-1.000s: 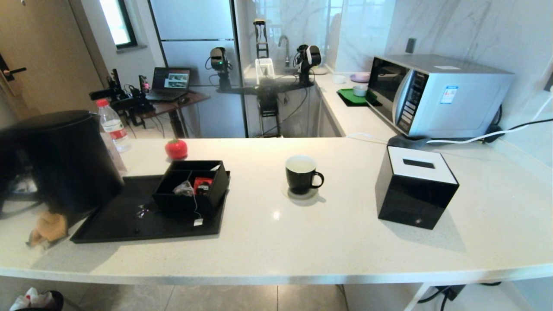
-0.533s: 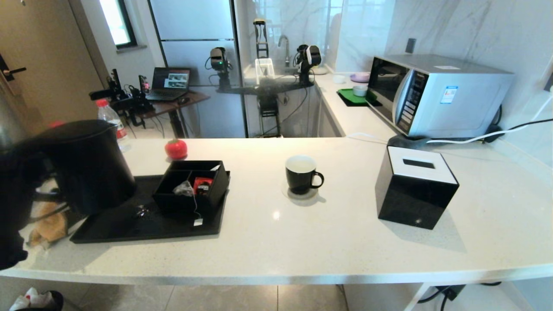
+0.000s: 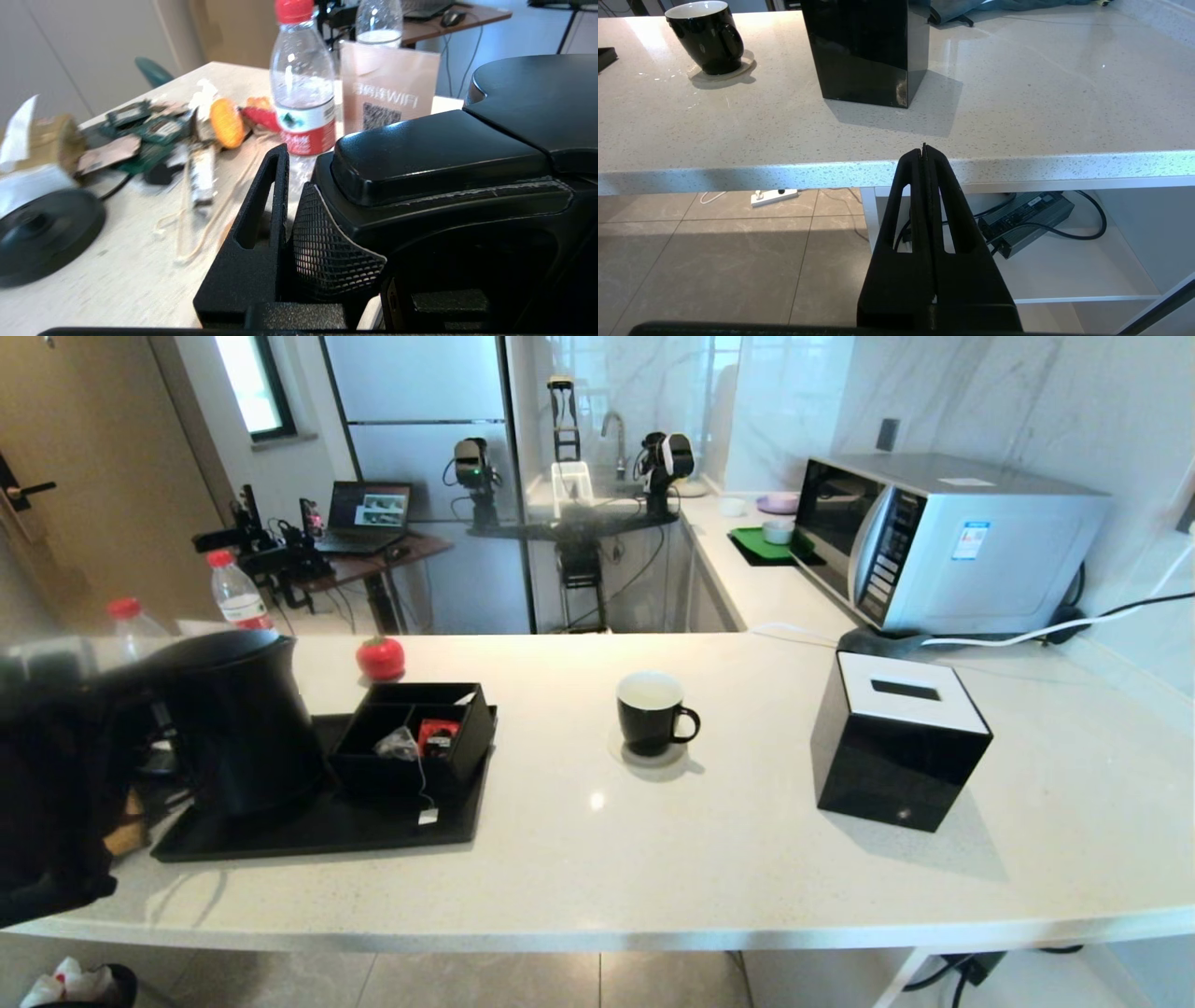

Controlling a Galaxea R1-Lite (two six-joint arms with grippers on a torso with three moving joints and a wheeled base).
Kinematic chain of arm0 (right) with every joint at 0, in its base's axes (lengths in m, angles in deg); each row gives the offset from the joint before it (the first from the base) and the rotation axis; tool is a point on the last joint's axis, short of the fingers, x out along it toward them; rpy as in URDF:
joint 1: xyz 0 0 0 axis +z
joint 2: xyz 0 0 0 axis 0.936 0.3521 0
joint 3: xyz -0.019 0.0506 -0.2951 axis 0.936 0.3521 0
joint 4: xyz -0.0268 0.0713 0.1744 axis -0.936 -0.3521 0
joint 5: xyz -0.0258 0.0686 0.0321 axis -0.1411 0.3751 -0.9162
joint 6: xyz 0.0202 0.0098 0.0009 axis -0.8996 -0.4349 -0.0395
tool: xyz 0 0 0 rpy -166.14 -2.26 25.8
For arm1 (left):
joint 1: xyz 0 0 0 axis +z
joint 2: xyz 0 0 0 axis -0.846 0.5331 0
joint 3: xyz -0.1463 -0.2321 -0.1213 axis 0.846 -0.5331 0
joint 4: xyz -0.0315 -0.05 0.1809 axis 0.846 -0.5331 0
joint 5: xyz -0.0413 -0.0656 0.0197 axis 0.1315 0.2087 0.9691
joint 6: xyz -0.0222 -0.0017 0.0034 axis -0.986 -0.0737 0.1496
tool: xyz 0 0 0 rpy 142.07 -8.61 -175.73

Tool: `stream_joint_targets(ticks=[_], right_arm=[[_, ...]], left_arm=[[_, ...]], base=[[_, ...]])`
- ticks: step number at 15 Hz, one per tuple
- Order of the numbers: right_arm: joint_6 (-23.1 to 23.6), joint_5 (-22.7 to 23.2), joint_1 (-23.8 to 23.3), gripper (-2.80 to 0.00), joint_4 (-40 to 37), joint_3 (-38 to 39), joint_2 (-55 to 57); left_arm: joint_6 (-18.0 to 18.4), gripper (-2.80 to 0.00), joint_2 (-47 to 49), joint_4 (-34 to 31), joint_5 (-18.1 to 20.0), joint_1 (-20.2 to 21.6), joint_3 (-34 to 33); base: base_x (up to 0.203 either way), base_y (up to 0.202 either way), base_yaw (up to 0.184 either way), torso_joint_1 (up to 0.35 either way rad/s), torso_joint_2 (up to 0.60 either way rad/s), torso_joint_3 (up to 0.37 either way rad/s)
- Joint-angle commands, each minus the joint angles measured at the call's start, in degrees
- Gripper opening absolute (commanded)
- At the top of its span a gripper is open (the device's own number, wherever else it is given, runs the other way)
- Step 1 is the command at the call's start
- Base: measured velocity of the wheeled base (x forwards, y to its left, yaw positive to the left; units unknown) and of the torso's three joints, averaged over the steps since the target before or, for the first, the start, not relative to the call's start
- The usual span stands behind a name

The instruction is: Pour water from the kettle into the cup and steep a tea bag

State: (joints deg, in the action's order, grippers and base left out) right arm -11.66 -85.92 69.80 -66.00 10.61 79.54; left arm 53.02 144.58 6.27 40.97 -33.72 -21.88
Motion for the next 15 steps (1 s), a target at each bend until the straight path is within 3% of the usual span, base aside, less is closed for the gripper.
stream_joint_targets(ticks=[1,5,15], right_arm=[[-0.02,-0.01,0.02,-2.8,0.02,0.0,0.07],[-0.02,-0.01,0.02,-2.8,0.02,0.0,0.07],[-0.02,-0.01,0.02,-2.8,0.02,0.0,0.07]], left_arm=[[0.03,-2.8,3.64,2.1,-0.1,-0.2,3.18],[-0.1,-2.8,6.31,2.19,-0.14,-1.45,7.28],[-0.7,-2.8,6.64,2.67,-0.19,-2.36,5.61]], base=[[0.0,0.0,0.0,0.0,0.0,0.0],[0.0,0.0,0.0,0.0,0.0,0.0],[0.0,0.0,0.0,0.0,0.0,0.0]])
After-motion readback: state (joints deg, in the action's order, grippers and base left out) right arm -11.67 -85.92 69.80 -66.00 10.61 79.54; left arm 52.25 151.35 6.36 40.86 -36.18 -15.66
